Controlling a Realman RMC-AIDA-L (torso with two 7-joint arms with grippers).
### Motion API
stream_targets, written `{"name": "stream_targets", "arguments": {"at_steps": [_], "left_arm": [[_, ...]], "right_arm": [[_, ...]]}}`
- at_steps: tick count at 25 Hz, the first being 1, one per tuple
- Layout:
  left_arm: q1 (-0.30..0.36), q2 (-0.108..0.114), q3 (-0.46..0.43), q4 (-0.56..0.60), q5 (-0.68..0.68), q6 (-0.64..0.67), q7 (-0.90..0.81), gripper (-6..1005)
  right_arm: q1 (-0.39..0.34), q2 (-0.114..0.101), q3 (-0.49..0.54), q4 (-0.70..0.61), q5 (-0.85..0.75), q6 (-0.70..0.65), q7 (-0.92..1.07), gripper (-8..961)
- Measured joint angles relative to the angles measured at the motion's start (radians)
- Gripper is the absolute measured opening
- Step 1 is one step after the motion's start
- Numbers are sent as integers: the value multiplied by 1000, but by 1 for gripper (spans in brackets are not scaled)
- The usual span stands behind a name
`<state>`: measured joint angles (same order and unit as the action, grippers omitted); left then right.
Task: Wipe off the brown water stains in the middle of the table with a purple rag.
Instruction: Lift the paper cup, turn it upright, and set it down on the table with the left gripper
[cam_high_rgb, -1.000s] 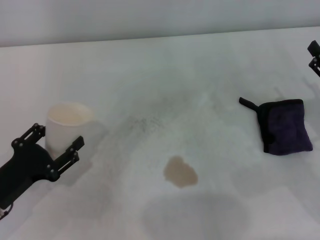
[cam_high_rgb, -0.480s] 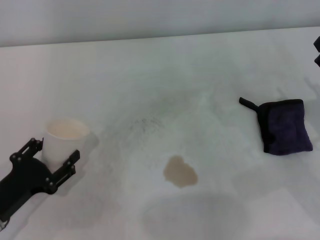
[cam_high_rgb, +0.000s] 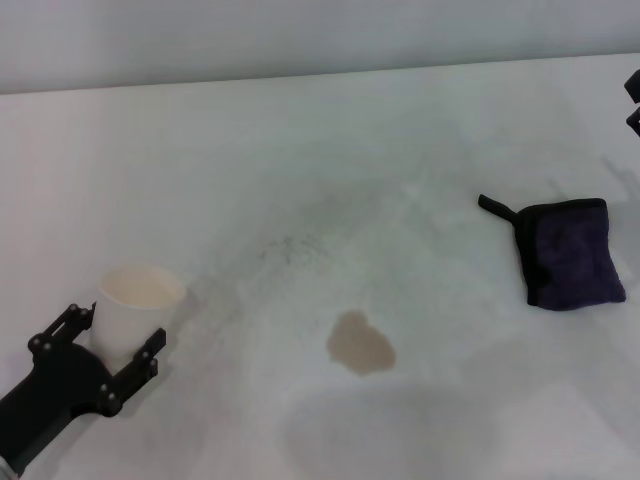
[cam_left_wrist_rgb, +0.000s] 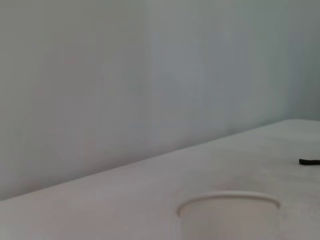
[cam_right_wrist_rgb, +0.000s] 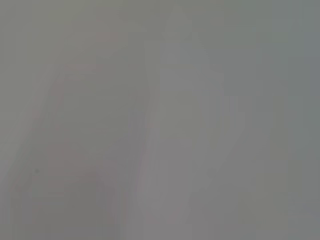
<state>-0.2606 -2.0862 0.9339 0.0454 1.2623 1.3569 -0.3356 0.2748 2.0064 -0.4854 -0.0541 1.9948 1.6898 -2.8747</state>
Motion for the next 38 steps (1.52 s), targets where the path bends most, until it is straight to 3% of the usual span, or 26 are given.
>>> {"name": "stream_targets", "arguments": {"at_steps": [22, 38], "left_arm": [[45, -10, 1, -60, -21, -3, 146, 751], [70, -9, 1, -102, -45, 61, 155, 766]], "right_arm": [[2, 0, 5, -1, 7, -10, 3, 846], [1, -2, 5, -11, 7, -22, 3, 845]]}}
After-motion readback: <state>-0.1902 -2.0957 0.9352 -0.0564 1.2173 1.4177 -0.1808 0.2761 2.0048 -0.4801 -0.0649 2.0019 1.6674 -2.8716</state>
